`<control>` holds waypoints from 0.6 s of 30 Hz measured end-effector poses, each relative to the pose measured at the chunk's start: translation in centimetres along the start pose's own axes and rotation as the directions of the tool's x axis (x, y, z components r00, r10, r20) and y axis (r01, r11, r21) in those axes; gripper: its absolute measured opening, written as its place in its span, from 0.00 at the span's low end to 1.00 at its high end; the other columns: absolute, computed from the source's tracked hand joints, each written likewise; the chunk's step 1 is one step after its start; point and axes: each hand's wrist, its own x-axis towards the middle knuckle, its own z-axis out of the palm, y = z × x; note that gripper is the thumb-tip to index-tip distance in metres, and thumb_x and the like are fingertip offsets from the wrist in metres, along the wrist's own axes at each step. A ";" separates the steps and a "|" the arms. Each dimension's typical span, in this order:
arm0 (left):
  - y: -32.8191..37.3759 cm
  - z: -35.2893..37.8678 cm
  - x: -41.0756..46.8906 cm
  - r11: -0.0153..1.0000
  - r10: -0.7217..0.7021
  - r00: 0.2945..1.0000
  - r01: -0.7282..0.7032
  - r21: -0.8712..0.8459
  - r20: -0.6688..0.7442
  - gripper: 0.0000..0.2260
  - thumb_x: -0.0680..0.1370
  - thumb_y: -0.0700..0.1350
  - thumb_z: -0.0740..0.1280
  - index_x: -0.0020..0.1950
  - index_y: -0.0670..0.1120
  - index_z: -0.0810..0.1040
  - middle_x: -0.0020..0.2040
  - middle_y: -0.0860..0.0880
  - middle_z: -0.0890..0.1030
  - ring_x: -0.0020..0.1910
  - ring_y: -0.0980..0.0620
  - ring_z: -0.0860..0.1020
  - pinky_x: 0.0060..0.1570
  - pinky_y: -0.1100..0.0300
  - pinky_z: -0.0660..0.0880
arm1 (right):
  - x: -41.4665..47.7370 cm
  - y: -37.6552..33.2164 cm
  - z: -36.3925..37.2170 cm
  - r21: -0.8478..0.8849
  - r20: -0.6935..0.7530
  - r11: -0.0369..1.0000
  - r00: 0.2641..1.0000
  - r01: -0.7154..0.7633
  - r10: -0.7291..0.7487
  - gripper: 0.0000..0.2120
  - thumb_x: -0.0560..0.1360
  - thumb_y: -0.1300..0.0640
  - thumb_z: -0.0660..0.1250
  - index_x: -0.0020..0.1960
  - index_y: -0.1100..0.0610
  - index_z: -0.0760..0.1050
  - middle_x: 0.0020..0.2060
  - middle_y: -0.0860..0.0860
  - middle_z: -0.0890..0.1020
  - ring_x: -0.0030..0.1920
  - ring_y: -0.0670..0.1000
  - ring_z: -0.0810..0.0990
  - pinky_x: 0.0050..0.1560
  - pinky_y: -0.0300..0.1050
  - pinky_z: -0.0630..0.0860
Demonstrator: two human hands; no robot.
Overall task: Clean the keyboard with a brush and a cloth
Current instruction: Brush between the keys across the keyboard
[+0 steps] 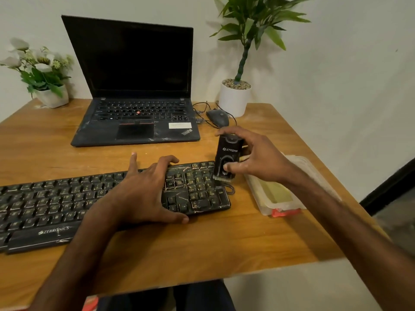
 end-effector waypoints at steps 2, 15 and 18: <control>-0.3 -0.3 -0.4 0.999 -0.025 0.999 0.026 -0.019 0.021 0.60 0.56 0.81 0.64 0.77 0.55 0.41 0.77 0.52 0.67 0.77 0.51 0.64 0.72 0.37 0.25 | -1.2 -0.5 0.6 0.048 0.046 0.999 0.999 -0.016 0.014 0.33 0.68 0.64 0.77 0.67 0.43 0.72 0.61 0.45 0.76 0.58 0.44 0.78 0.45 0.40 0.82; 2.7 0.6 1.0 0.994 0.030 0.999 -0.029 0.108 -0.011 0.62 0.64 0.78 0.66 0.80 0.51 0.32 0.82 0.46 0.55 0.81 0.48 0.52 0.69 0.33 0.25 | -3.5 -0.7 0.3 -0.062 -0.013 0.998 1.000 -0.026 0.025 0.33 0.68 0.61 0.78 0.67 0.40 0.71 0.60 0.43 0.77 0.58 0.46 0.79 0.47 0.38 0.81; 2.0 0.9 0.6 0.993 0.049 0.998 -0.044 0.109 -0.045 0.61 0.63 0.79 0.66 0.79 0.52 0.33 0.81 0.47 0.57 0.81 0.49 0.53 0.69 0.36 0.23 | -4.7 -0.8 1.0 0.060 0.099 0.998 0.995 -0.027 0.021 0.33 0.68 0.64 0.77 0.66 0.41 0.72 0.62 0.44 0.76 0.59 0.47 0.79 0.45 0.44 0.83</control>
